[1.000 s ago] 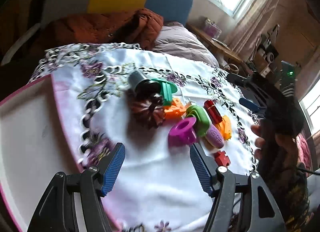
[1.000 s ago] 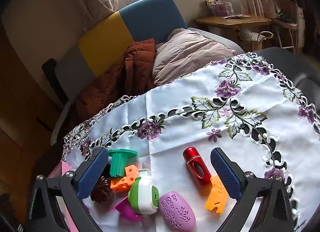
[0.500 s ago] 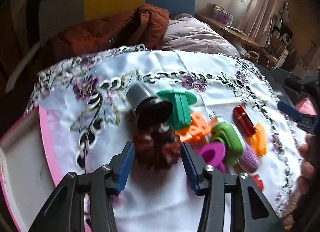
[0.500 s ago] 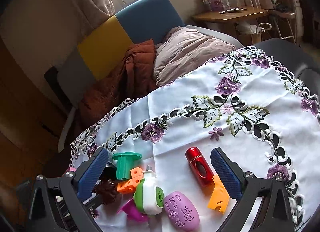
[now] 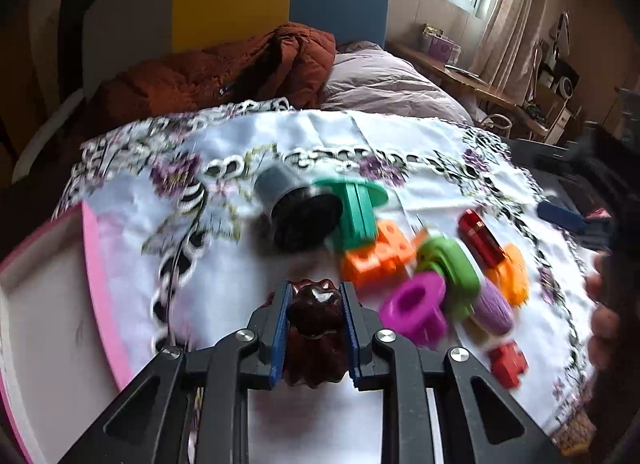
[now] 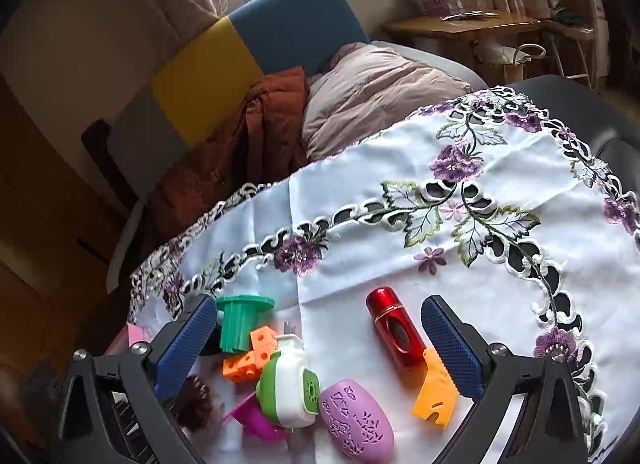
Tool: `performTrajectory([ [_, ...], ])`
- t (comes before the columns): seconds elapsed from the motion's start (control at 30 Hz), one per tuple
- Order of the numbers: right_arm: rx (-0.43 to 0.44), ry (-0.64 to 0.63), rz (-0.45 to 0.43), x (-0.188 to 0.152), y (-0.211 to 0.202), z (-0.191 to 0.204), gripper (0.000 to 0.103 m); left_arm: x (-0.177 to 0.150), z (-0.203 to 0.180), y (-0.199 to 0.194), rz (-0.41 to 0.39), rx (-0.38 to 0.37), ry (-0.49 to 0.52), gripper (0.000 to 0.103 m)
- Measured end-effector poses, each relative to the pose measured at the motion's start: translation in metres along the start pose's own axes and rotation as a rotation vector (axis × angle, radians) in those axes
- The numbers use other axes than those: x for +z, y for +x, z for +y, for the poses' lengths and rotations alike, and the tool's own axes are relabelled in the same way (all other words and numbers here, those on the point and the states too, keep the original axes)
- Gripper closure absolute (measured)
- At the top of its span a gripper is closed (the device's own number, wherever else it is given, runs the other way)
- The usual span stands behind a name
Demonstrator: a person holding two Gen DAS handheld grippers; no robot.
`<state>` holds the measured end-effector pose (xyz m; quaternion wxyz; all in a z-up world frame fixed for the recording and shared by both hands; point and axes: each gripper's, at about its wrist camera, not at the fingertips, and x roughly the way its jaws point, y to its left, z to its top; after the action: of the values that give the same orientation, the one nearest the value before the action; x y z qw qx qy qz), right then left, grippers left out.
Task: Organize rigid objects
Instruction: 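Lift the brown knob with the left gripper while the right gripper grasps the black cylinder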
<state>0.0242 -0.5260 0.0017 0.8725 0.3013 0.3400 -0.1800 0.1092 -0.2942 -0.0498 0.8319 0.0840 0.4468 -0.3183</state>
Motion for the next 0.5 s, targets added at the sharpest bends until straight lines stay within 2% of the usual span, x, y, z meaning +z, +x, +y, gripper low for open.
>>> performTrajectory([
  [0.3,-0.058,0.02,0.03,-0.003,0.01,-0.008,0.002,-0.037,0.008,-0.054,-0.034,-0.04,-0.035,0.08],
  [0.37,-0.074,0.06,0.03,-0.002,0.01,-0.018,0.004,-0.042,0.01,-0.064,-0.047,-0.046,-0.045,0.08],
  [0.5,-0.089,0.156,0.013,0.001,0.007,-0.039,0.017,-0.053,0.013,-0.086,-0.072,-0.045,-0.057,0.08],
])
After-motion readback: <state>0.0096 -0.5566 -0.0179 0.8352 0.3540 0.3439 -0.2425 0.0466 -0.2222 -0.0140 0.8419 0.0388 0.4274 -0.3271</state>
